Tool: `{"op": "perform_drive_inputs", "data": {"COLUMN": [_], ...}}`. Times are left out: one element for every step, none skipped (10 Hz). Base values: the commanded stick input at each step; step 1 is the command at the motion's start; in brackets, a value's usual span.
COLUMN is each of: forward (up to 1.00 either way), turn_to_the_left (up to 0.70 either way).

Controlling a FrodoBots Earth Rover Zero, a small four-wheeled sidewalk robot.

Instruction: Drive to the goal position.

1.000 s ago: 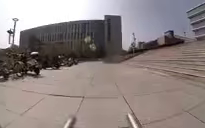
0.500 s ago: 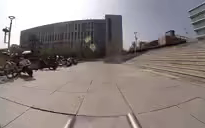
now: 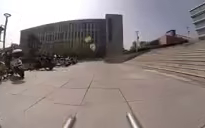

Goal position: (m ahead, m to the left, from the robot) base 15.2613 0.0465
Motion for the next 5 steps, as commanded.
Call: {"op": "perform_drive_inputs", "data": {"forward": [1.0, 1.0, 1.0, 1.0, 1.0], "turn_to_the_left": [0.0, 0.0, 0.0, 0.0, 0.0]}}
